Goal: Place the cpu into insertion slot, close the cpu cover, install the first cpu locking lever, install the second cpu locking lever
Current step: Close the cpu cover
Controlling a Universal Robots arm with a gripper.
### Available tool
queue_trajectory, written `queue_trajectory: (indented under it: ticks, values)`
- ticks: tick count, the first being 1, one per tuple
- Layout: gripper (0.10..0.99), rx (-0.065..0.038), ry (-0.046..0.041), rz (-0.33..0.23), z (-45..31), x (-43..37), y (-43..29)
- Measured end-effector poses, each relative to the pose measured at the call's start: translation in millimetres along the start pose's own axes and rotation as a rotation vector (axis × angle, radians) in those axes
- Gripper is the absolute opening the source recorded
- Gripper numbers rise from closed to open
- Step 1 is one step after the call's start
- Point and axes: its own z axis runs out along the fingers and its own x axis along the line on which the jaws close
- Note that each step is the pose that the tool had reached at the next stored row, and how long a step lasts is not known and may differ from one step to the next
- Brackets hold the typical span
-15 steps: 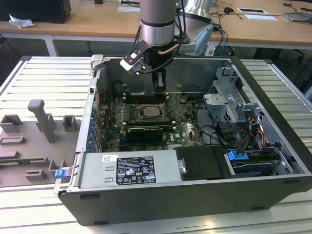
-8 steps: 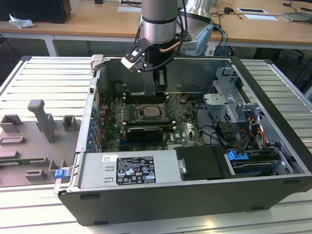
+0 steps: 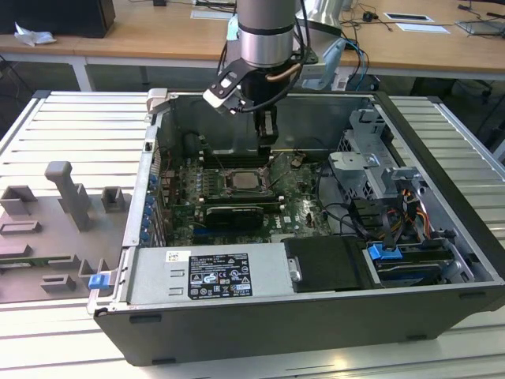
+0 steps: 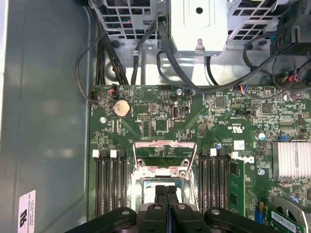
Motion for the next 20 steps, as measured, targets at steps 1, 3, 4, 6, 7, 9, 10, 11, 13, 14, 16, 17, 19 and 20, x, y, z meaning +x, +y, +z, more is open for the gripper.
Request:
queue_trajectory:
  ticks: [1, 3, 4, 6, 7, 9, 10, 11, 13, 14, 16, 17, 19, 20]
  values:
    - [0.106, 0.000, 0.0000, 0.000, -0.4, 0.0, 2.2]
    - [0.106, 0.000, 0.0001, 0.000, 0.1, 0.0, 8.0]
    - [0.106, 0.000, 0.0001, 0.000, 0.5, 0.0, 13.0]
    - [0.106, 0.000, 0.0000, 0.000, 0.7, 0.0, 15.3]
    - [0.106, 0.000, 0.0001, 0.000, 0.9, 0.0, 17.4]
    - [0.106, 0.002, -0.0004, 0.000, 1.4, 0.3, 23.9]
    - [0.106, 0.002, -0.0005, 0.000, 1.5, 0.3, 25.0]
    - [0.106, 0.002, -0.0004, 0.000, 1.5, 0.3, 25.6]
    - [0.106, 0.002, -0.0005, 0.000, 1.7, 0.3, 26.9]
    - [0.106, 0.002, -0.0005, 0.000, 1.9, 0.3, 28.3]
    - [0.106, 0.001, -0.0001, 0.000, 2.8, 0.4, 29.6]
    - [0.106, 0.001, -0.0003, 0.000, 3.3, 0.3, 30.5]
    - [0.106, 0.002, -0.0004, 0.000, 5.5, 0.3, 35.5]
    - [0.106, 0.002, -0.0004, 0.000, 6.4, 0.3, 37.6]
